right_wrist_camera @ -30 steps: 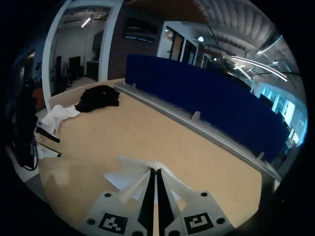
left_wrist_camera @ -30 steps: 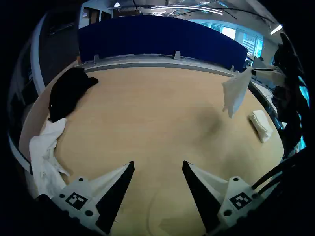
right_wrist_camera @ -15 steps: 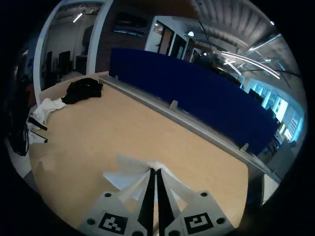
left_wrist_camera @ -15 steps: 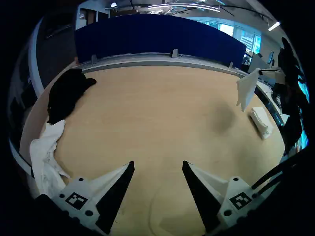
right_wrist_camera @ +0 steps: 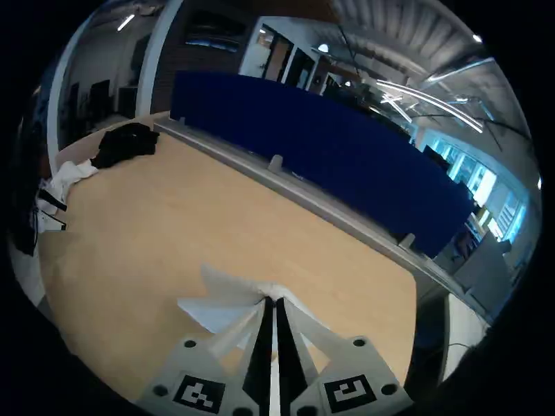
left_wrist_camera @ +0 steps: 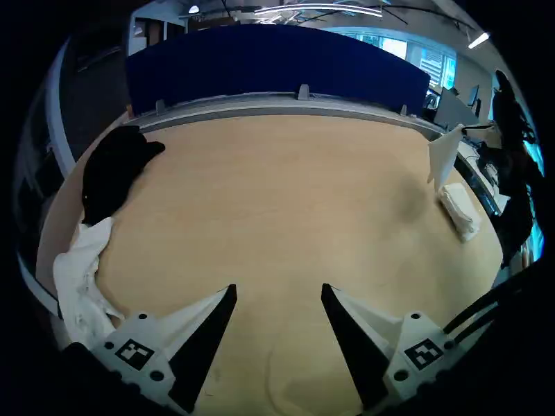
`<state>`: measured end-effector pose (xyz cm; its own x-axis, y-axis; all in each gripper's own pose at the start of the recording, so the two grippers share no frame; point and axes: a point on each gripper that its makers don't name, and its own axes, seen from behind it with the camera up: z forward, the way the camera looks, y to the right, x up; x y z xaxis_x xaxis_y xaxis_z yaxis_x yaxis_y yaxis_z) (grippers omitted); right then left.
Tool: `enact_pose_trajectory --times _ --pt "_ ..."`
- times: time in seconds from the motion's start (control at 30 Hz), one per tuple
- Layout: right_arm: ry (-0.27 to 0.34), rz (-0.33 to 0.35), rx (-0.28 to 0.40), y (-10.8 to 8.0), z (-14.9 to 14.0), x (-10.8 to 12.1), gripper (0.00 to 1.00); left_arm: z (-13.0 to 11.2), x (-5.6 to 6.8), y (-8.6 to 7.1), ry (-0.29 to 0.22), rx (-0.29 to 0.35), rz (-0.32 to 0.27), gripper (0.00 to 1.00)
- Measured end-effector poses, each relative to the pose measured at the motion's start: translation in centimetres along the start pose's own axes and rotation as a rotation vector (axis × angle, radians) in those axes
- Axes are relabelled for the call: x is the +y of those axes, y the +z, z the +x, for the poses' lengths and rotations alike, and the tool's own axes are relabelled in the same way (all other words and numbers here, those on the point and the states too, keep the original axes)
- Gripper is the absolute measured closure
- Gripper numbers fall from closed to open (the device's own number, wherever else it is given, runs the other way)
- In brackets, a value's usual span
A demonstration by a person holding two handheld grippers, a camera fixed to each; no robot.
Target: Fold towel
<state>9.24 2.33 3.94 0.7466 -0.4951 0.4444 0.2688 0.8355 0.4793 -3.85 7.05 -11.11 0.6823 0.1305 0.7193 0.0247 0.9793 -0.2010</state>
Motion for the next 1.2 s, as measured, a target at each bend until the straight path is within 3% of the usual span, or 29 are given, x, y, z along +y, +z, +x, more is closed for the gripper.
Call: enact_pose_trajectory --times 0.57,0.97,1.2 --pt "0.033 -0.053 -0.028 -1.8 -2.7 4.5 0.97 0.7 1.3 0.3 0.027 -0.004 -0.013 0.10" --pt "0.055 -0.069 -0.041 -2.7 -4.3 5.0 0.97 0.8 1.7 0.4 0.037 -0.007 -0.017 0.10" --pt "0.072 -0.085 -0.069 -4.2 -6.5 5.4 0.97 0.8 1.7 0.2 0.039 -0.007 -0.017 0.10"
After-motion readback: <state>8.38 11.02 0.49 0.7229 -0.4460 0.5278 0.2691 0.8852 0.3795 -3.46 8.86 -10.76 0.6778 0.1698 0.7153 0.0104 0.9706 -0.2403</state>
